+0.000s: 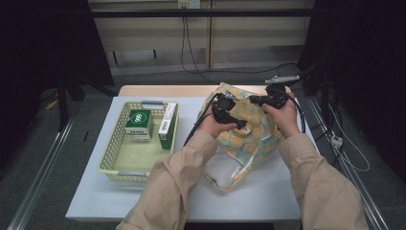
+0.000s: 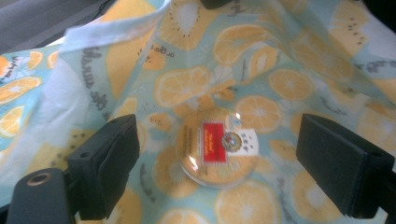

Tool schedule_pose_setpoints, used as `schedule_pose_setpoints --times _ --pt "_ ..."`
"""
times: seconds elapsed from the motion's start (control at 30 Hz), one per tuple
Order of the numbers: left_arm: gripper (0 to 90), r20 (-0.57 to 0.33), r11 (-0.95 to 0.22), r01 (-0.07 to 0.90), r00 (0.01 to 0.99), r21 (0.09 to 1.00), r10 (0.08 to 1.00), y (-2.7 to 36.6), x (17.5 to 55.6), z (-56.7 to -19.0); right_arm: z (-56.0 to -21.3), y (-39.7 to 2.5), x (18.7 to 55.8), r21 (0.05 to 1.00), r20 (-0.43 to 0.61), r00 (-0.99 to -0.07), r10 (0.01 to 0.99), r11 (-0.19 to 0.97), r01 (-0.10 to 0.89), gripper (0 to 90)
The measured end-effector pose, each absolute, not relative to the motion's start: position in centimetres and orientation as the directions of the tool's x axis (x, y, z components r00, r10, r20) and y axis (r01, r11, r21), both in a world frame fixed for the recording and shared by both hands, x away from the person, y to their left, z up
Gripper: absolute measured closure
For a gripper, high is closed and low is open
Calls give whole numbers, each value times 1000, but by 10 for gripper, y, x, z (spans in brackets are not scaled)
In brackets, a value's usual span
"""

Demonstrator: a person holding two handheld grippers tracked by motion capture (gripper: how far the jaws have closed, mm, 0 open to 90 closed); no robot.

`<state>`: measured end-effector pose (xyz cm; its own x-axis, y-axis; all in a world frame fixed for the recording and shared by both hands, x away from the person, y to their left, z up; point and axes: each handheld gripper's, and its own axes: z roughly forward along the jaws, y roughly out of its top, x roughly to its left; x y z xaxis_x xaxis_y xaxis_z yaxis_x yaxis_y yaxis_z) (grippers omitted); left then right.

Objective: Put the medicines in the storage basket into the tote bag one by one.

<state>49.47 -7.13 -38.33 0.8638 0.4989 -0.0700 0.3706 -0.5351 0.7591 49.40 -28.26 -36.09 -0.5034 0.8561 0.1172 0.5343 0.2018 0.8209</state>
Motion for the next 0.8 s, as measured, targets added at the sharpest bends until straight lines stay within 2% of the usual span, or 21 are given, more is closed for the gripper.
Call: schedule_pose_setpoints --times 0.6,0.8 --pt "127 -75 -515 380 853 769 517 -14 470 -355 -362 -261 468 815 100 -540 836 242 526 900" --pt "124 -49 -520 364 851 773 523 4 464 -344 -363 -262 464 815 104 -542 834 241 526 900"
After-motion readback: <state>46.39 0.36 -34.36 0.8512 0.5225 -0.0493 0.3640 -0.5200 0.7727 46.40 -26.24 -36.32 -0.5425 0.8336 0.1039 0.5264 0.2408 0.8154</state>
